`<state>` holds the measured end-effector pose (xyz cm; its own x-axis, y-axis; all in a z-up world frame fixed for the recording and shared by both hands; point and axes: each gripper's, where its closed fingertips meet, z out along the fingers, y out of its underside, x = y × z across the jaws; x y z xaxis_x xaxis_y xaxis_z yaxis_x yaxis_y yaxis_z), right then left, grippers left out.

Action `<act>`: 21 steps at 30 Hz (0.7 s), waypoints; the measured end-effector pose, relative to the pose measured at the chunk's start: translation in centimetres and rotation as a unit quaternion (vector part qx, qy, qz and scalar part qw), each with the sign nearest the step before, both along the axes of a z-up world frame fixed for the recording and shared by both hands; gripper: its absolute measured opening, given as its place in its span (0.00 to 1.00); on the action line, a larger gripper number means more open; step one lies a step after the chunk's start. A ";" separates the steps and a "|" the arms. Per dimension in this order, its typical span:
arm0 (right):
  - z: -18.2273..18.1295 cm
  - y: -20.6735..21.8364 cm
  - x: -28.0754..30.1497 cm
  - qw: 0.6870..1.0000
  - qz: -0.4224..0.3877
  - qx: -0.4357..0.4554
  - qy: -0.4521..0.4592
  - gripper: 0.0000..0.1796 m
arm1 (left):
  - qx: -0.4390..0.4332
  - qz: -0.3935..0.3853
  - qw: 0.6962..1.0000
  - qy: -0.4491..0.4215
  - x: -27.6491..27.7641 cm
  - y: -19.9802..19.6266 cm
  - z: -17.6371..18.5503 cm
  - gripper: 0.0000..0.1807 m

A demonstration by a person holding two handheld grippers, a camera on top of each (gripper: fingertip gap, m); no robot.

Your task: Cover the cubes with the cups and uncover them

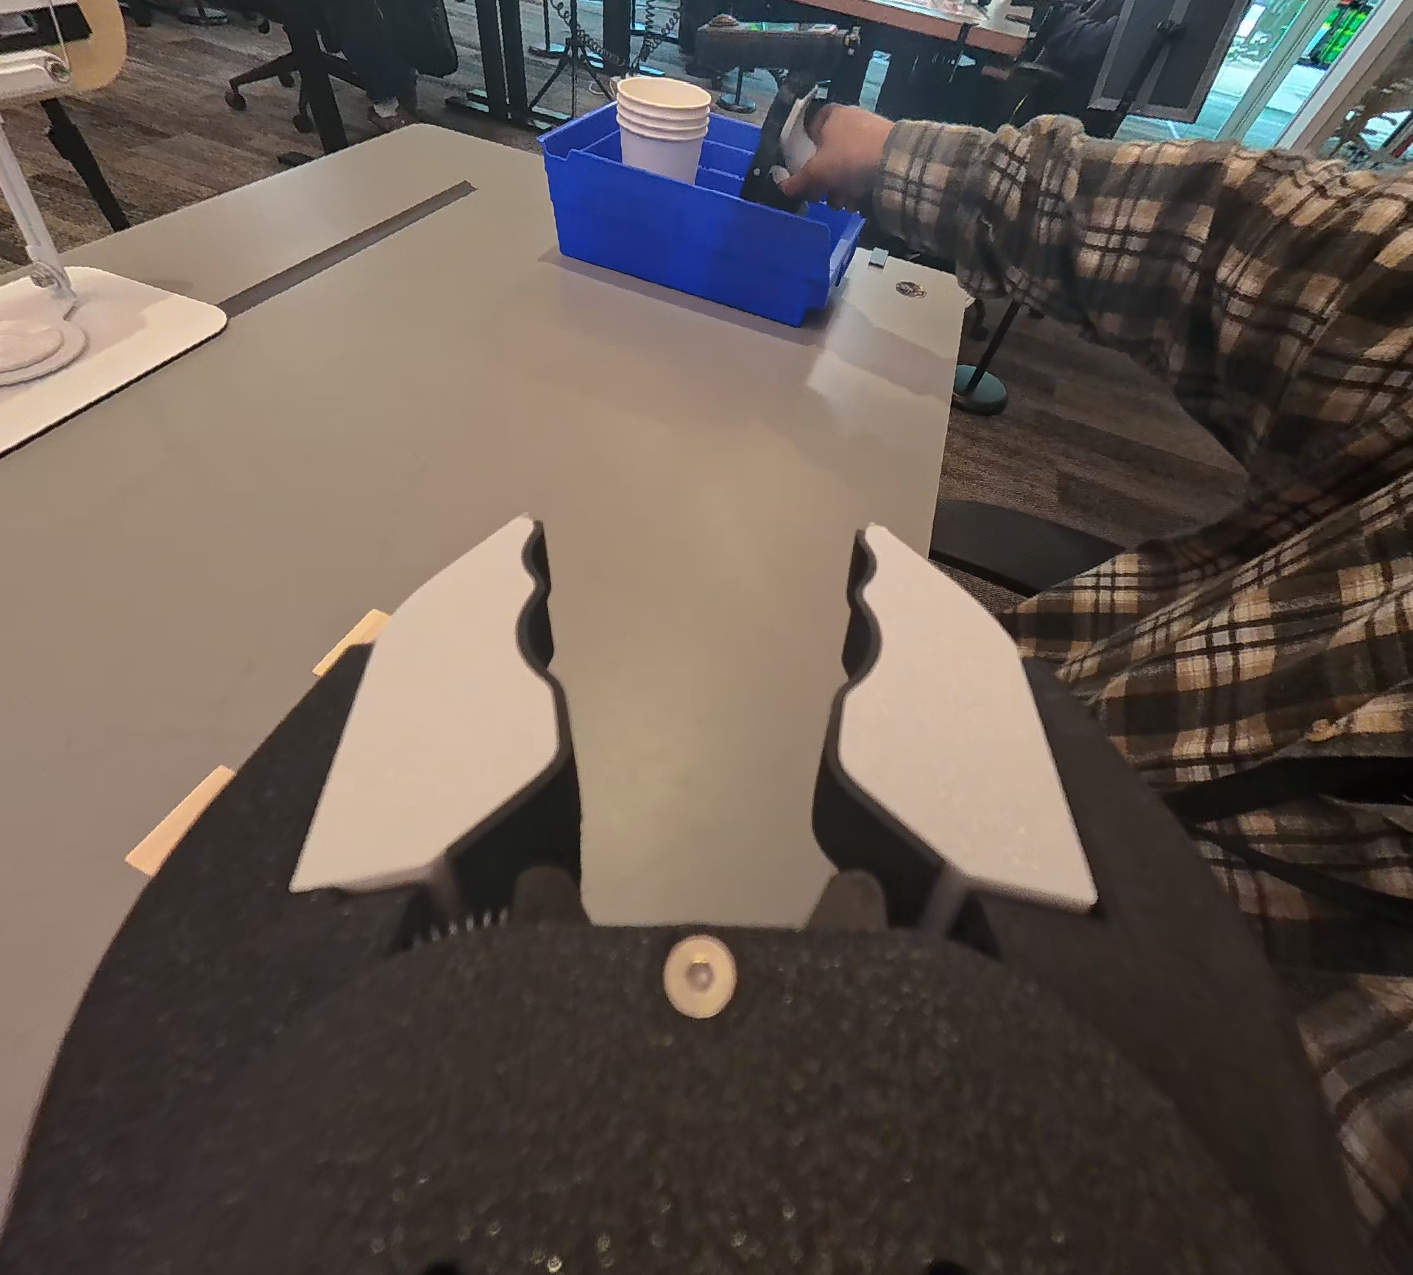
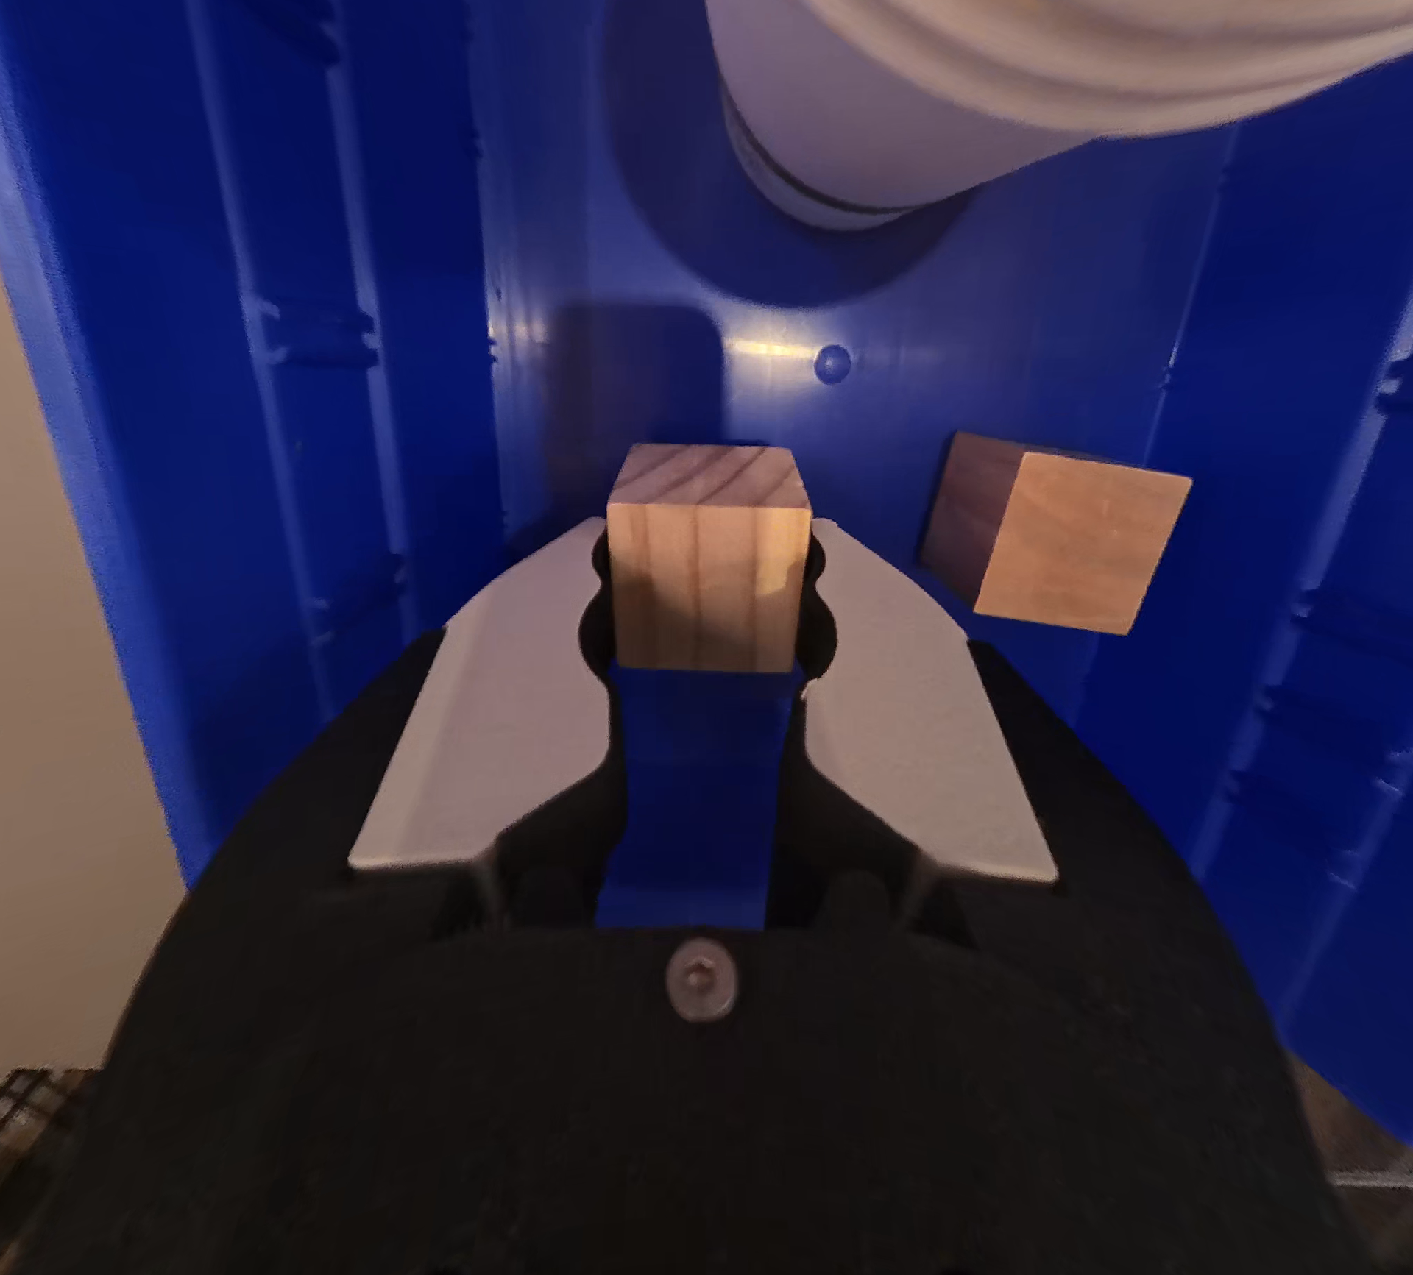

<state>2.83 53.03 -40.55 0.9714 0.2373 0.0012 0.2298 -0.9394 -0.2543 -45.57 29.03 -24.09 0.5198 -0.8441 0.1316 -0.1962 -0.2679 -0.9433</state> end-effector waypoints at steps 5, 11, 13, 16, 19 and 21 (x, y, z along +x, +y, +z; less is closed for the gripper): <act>-0.3 0.8 0.3 1.000 -0.009 -0.001 -0.007 0.25 | -0.001 -0.002 1.000 0.004 0.1 0.0 -0.2 0.41; -1.3 1.6 0.7 1.000 -0.016 -0.008 -0.021 0.25 | -0.003 0.001 1.000 0.001 0.0 0.2 -0.2 0.41; -1.5 1.9 1.1 1.000 -0.013 0.002 -0.029 0.25 | -0.003 0.000 1.000 0.002 0.0 0.2 -0.2 0.41; -1.1 2.3 1.3 0.999 -0.014 0.018 -0.025 0.33 | -0.005 -0.001 1.000 0.002 0.0 0.3 -0.3 0.41; 0.3 1.8 0.9 1.000 -0.003 0.019 -0.011 0.43 | -0.004 0.000 1.000 0.001 0.0 0.3 -0.3 0.41; 2.7 1.2 0.6 1.000 0.010 0.023 -0.006 0.48 | -0.004 0.000 1.000 0.000 -0.1 0.3 -0.2 0.41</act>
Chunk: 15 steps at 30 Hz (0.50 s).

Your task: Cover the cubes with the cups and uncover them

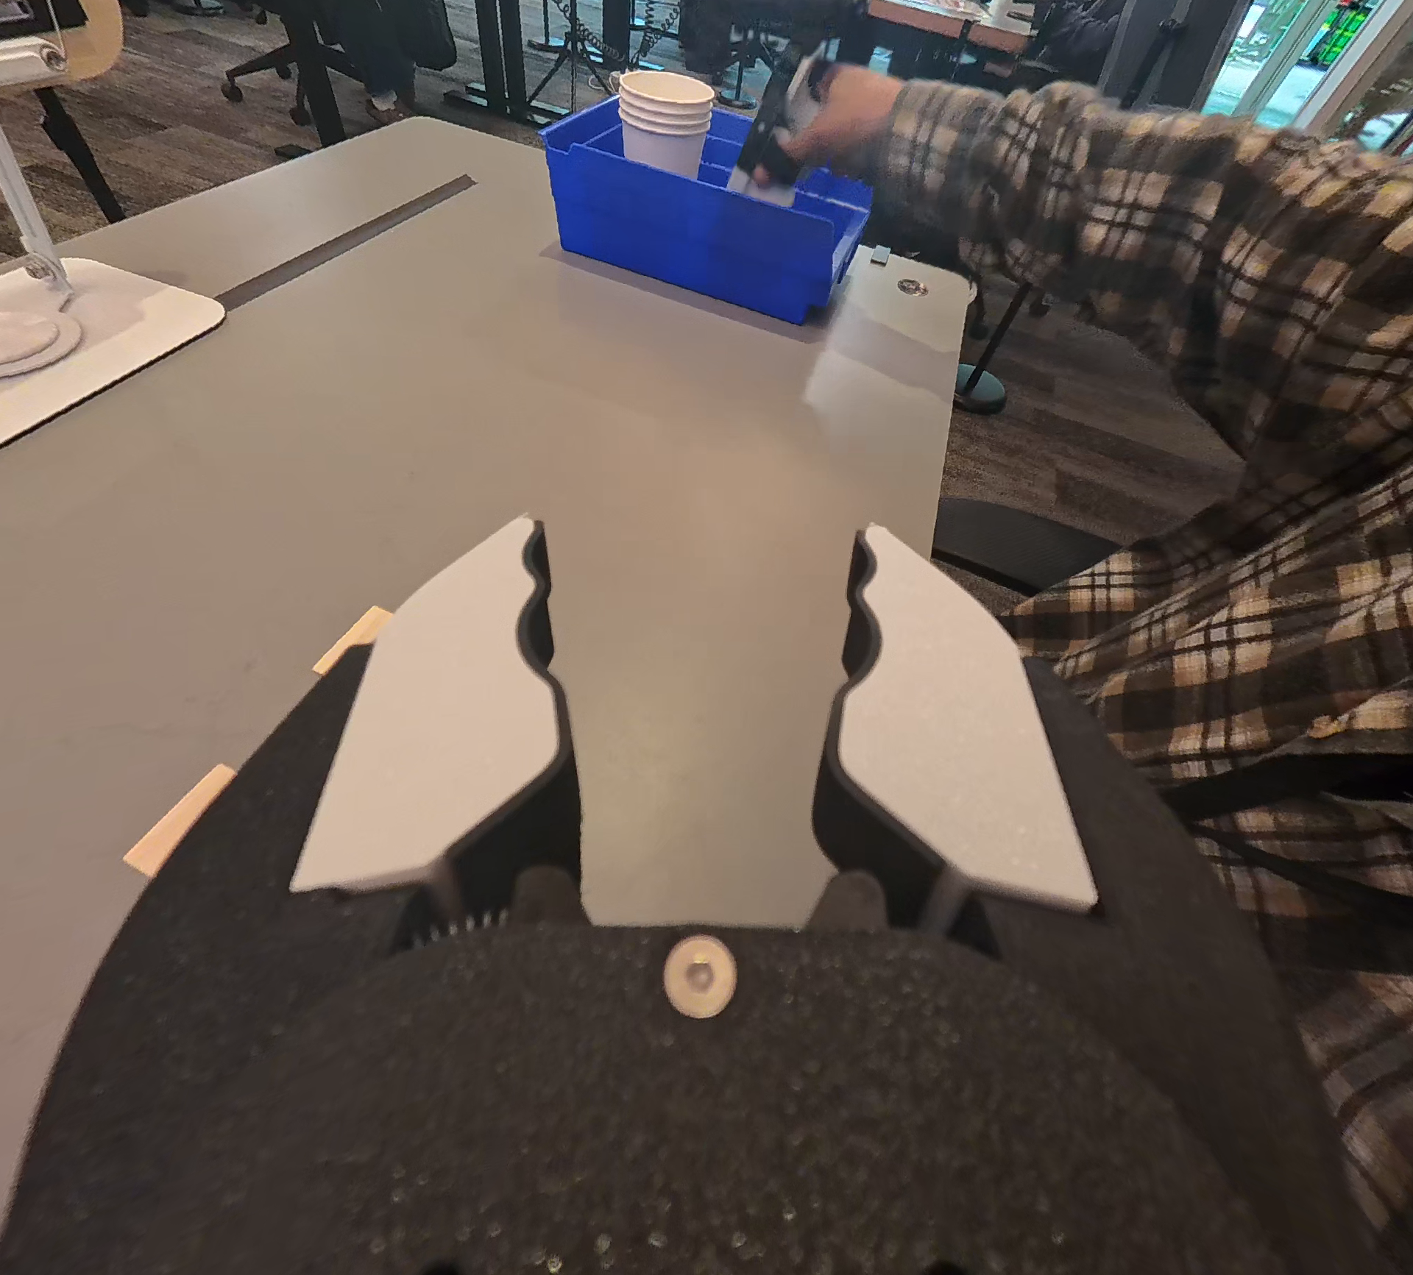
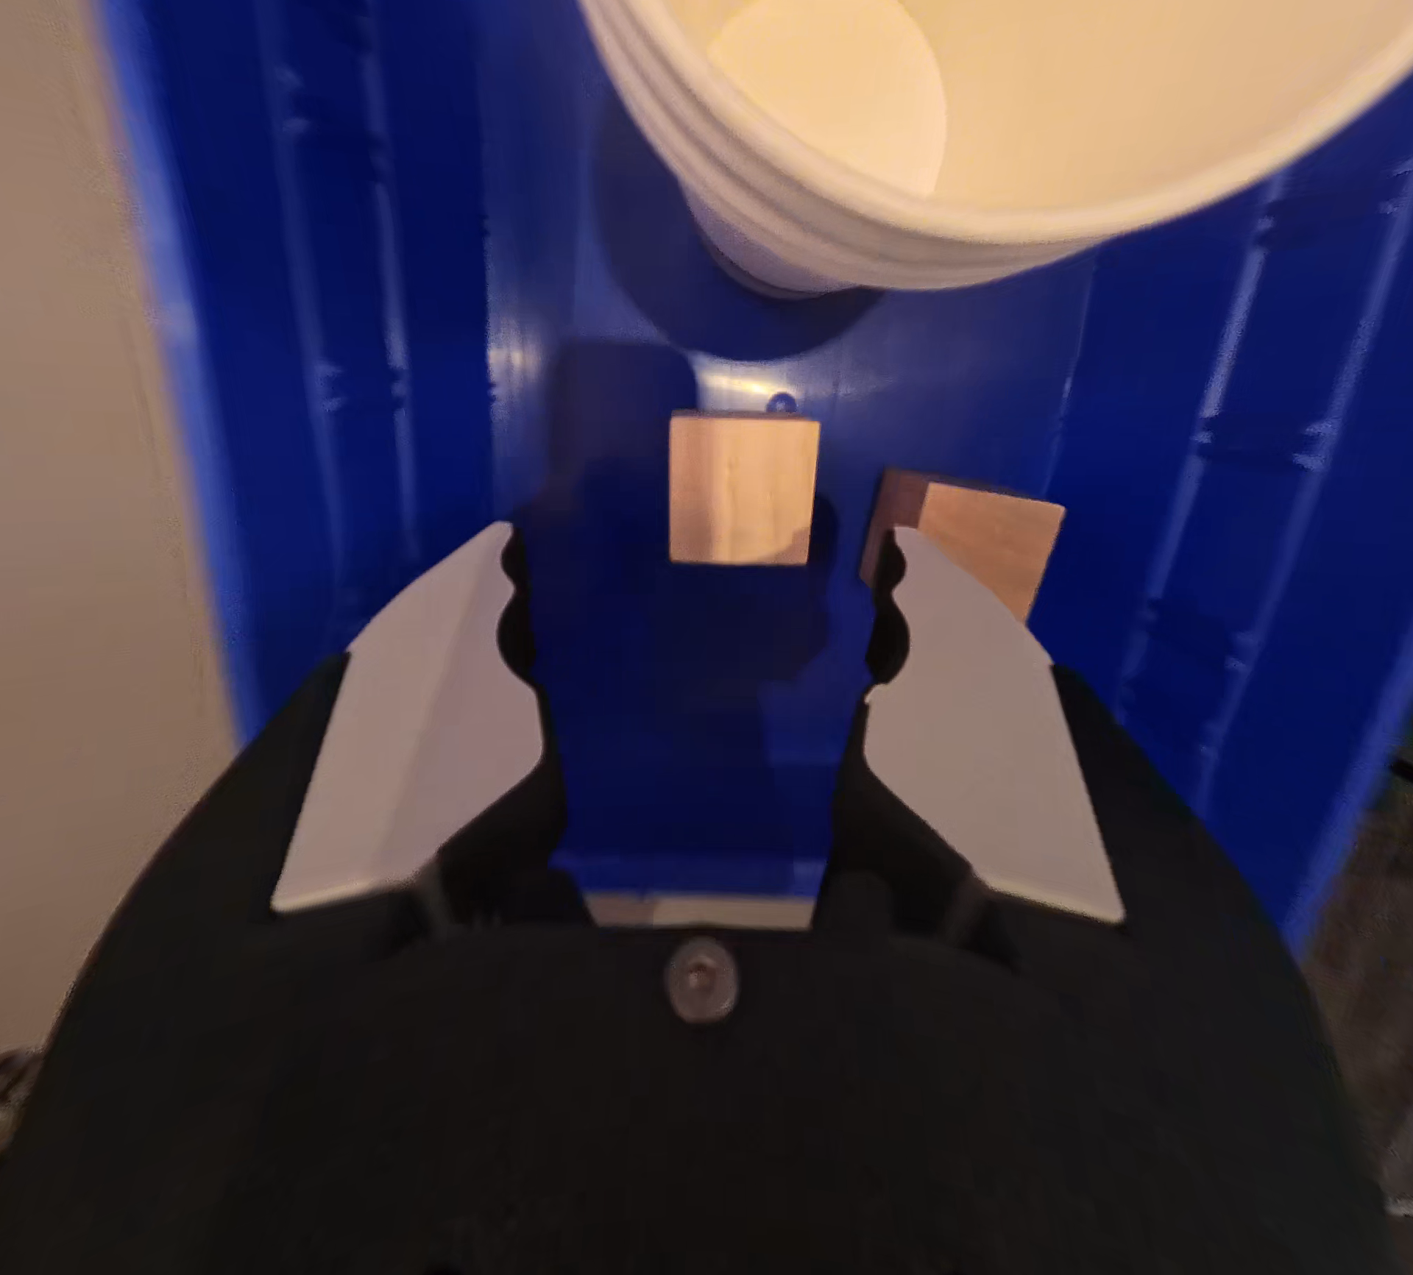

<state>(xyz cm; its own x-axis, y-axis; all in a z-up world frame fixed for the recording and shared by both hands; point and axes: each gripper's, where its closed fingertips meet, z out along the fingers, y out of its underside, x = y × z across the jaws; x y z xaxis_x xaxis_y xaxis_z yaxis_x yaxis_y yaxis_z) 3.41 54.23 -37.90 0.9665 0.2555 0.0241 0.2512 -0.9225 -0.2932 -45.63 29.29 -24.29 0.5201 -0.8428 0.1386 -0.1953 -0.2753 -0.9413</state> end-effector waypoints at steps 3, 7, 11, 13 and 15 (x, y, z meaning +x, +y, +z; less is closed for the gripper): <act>5.9 -0.8 -0.6 0.999 0.033 0.031 -0.011 0.50 | 0.000 0.001 1.000 0.000 0.0 0.0 0.0 0.41; 13.3 -2.3 -4.2 0.988 0.135 0.073 -0.018 0.49 | 0.004 0.004 1.000 0.002 -0.2 0.0 0.3 0.41; 16.0 -4.6 -11.5 0.955 0.284 0.083 0.005 0.45 | 0.007 0.018 1.000 -0.001 -1.2 0.1 0.6 0.41; 15.5 -5.8 -16.0 0.930 0.357 0.085 0.026 0.44 | 0.008 0.025 1.000 -0.005 -1.9 0.1 0.8 0.41; 14.3 -6.9 -20.5 0.902 0.422 0.088 0.042 0.44 | 0.011 0.032 0.999 -0.008 -2.6 0.2 1.1 0.41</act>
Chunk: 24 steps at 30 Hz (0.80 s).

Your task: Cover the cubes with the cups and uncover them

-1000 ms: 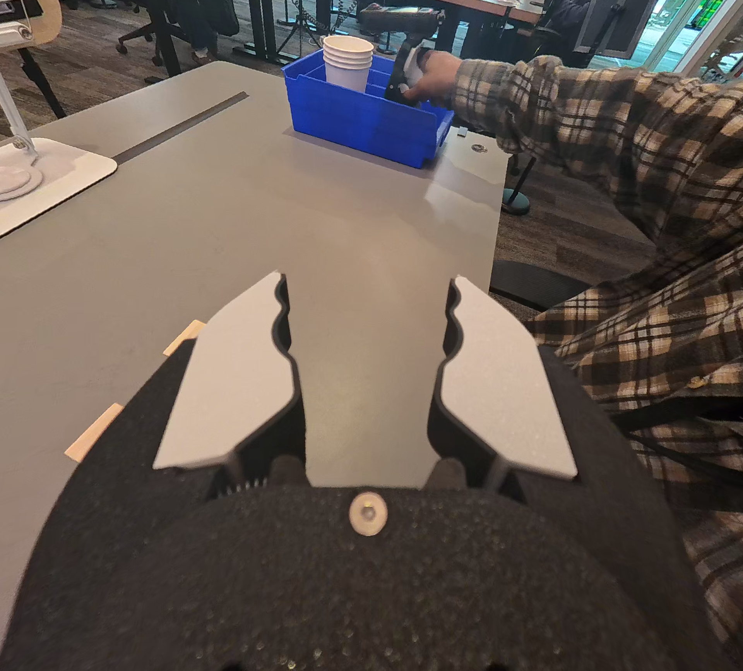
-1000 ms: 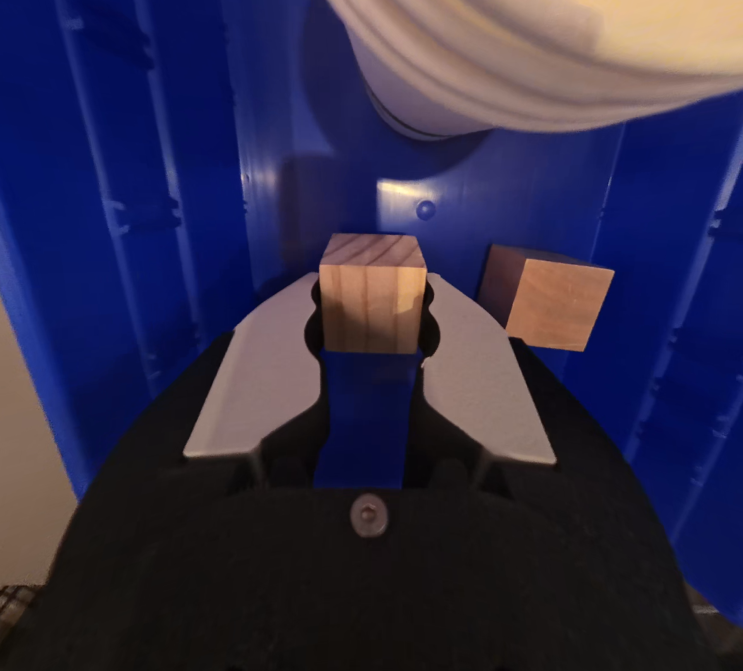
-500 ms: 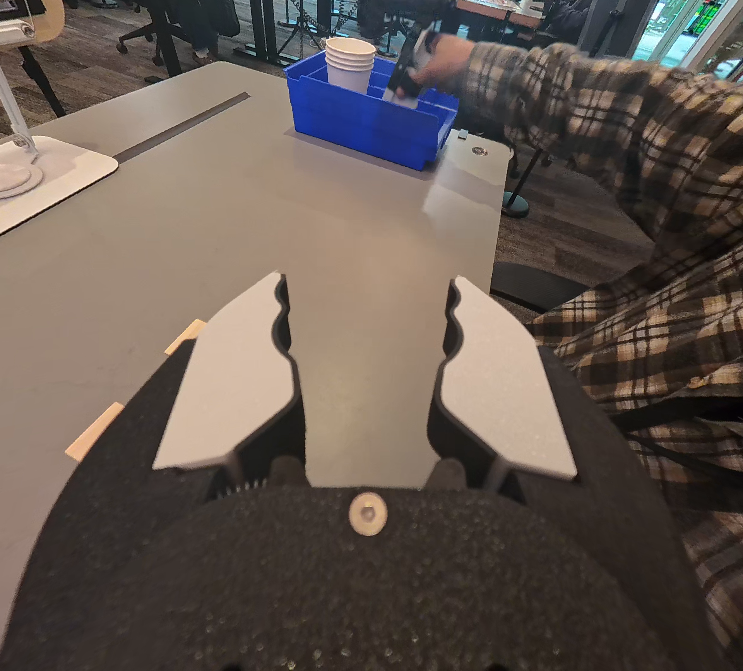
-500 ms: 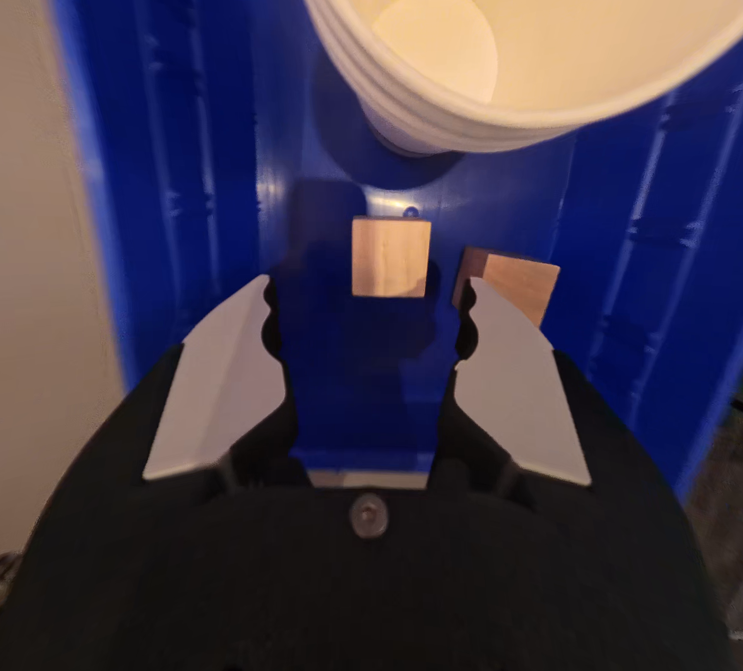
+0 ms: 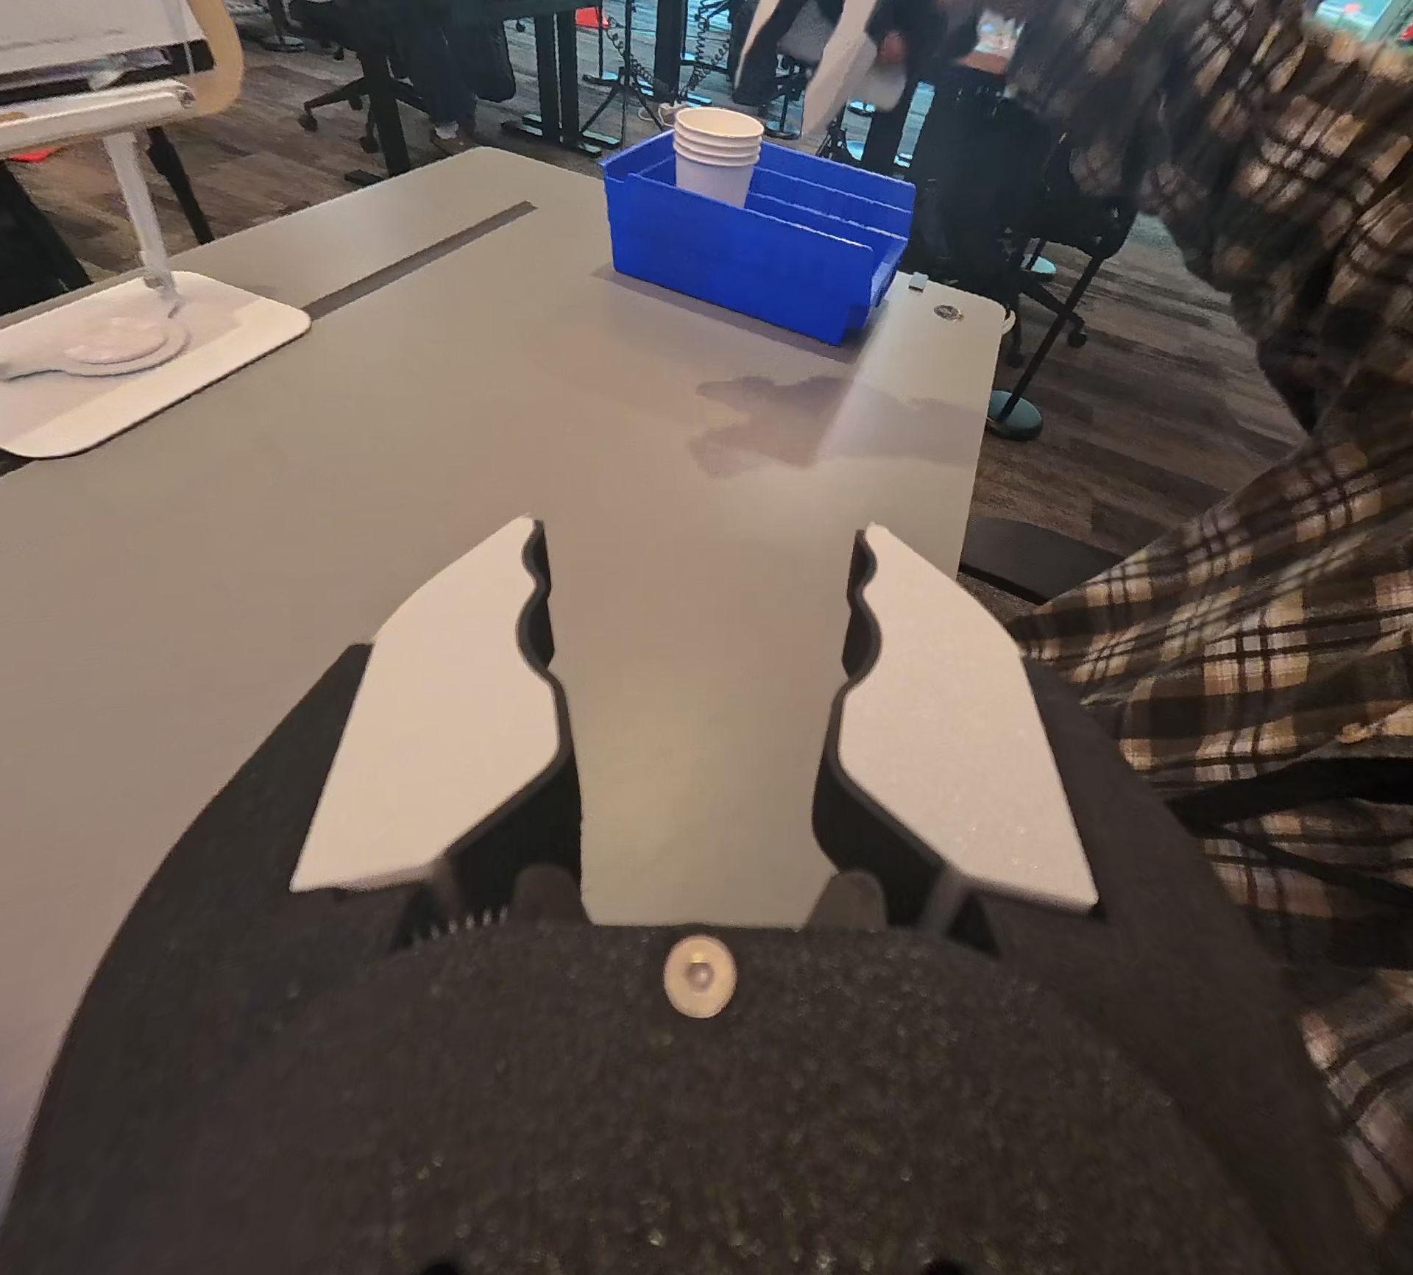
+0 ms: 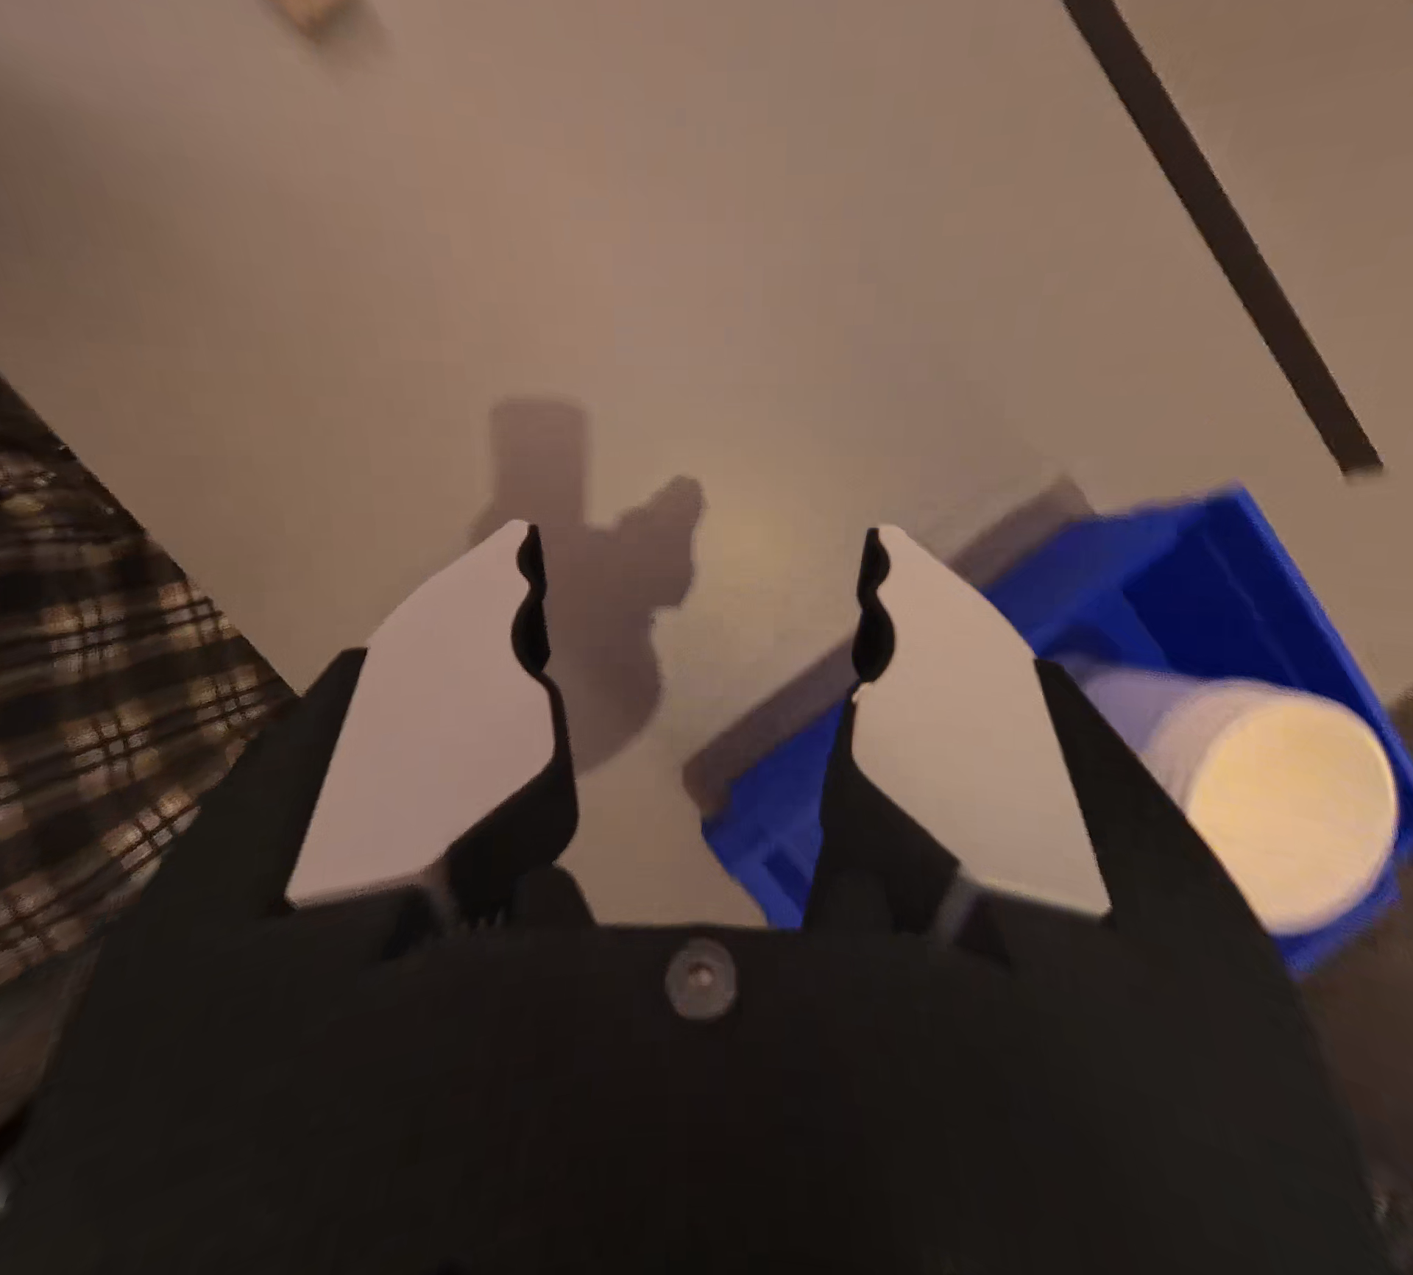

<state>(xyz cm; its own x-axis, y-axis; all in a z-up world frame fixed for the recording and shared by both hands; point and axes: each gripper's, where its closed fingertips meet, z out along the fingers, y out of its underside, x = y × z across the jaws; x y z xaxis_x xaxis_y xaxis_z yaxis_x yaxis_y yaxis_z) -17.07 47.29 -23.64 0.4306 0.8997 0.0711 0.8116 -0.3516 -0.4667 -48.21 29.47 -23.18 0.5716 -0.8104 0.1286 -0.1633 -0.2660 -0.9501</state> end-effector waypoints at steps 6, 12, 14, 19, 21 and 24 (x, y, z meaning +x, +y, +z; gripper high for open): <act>-5.2 -2.4 -12.6 0.986 0.156 0.026 0.057 0.43 | 0.002 0.012 1.000 -0.006 -1.3 0.2 0.3 0.41; -9.7 -4.0 -20.4 0.970 0.219 0.014 0.108 0.43 | 0.000 0.018 1.000 0.005 -1.8 0.3 0.0 0.41; -10.8 -4.3 -22.4 0.965 0.233 0.009 0.119 0.43 | 0.000 0.019 1.000 0.004 -1.9 0.3 0.0 0.41; -13.3 -4.7 -26.2 0.958 0.255 -0.004 0.128 0.43 | 0.000 0.022 1.000 0.004 -2.1 0.4 0.1 0.41; -14.1 -4.8 -26.8 0.958 0.256 -0.012 0.128 0.43 | -0.001 0.022 1.000 0.004 -2.1 0.4 0.0 0.41; -14.9 -4.9 -27.0 0.958 0.256 -0.023 0.130 0.43 | -0.007 0.024 1.000 0.011 -2.2 0.8 -0.6 0.41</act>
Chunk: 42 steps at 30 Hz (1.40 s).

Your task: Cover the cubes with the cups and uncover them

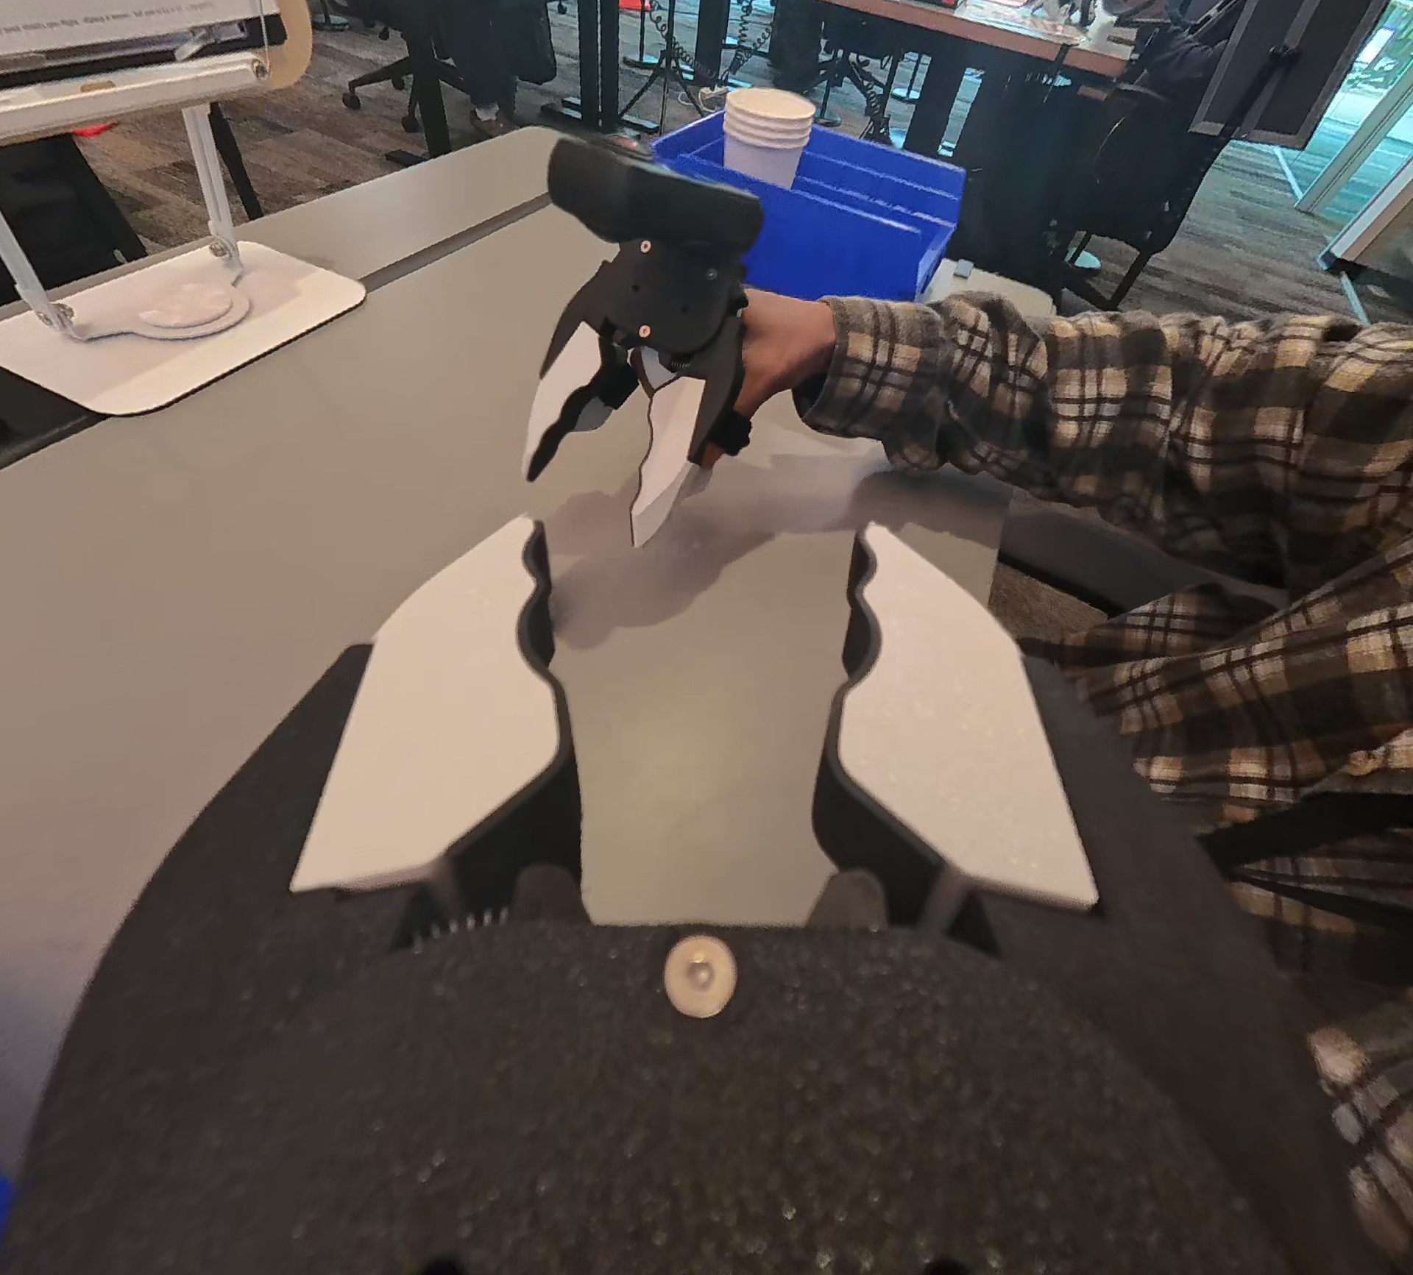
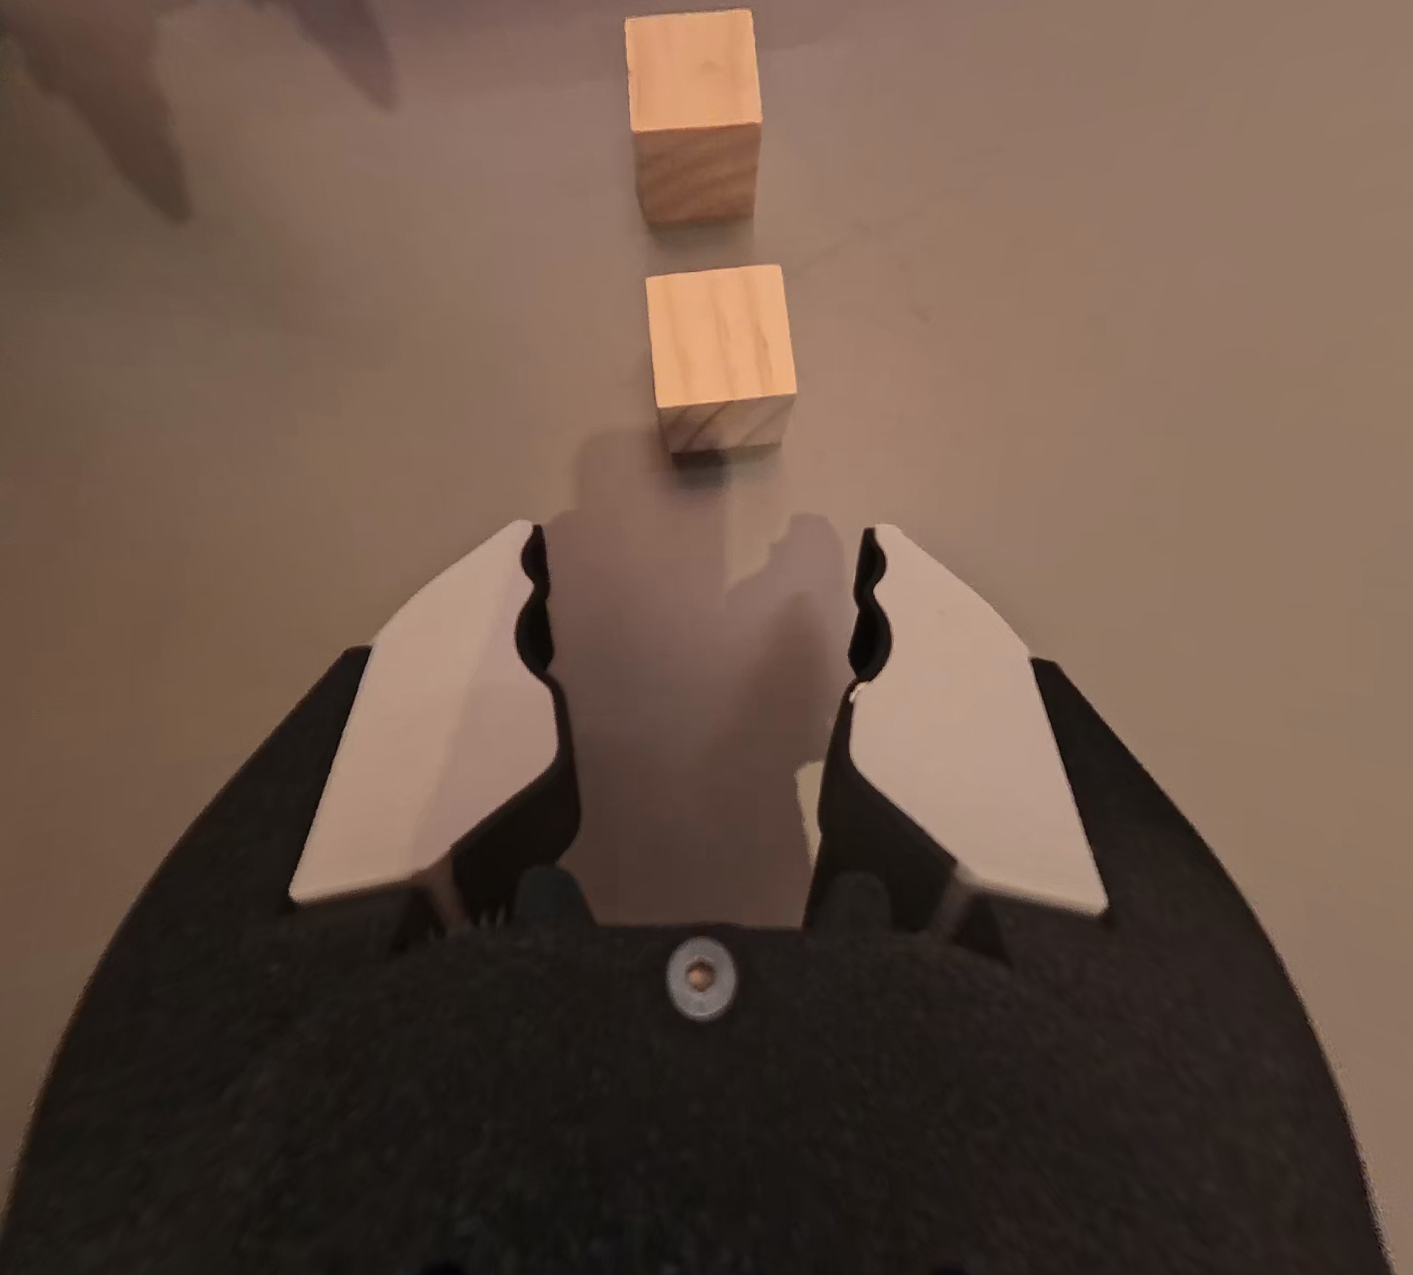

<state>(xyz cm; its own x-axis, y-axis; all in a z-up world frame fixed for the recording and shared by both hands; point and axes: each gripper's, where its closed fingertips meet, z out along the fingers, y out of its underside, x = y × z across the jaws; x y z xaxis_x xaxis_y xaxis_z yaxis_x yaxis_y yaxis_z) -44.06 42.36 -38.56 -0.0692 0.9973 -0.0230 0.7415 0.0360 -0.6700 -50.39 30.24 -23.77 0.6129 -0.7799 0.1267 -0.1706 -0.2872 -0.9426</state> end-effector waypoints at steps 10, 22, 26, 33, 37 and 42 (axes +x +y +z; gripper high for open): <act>-0.5 -0.3 1.2 1.000 0.002 -0.010 0.003 0.42 | -0.042 -0.039 0.983 0.176 -1.2 7.1 -7.2 0.41; -1.5 -0.6 2.8 1.000 0.001 -0.025 -0.004 0.42 | -0.105 -0.121 0.917 0.365 0.6 12.8 -16.4 0.40; -1.0 -0.3 3.9 1.000 -0.005 -0.019 -0.002 0.43 | -0.126 -0.133 0.910 0.372 1.1 12.8 -17.5 0.25; 4.3 0.5 6.1 0.994 -0.024 -0.023 0.106 0.43 | -0.064 -0.142 0.969 0.190 6.8 12.4 -9.9 0.25; 7.6 -0.4 7.1 0.984 -0.011 -0.054 0.169 0.40 | -0.015 -0.164 0.978 0.126 10.7 11.4 -6.3 0.25; 9.4 -1.6 8.4 0.981 0.002 -0.063 0.183 0.38 | 0.009 -0.191 0.975 0.111 14.1 10.3 -4.4 0.25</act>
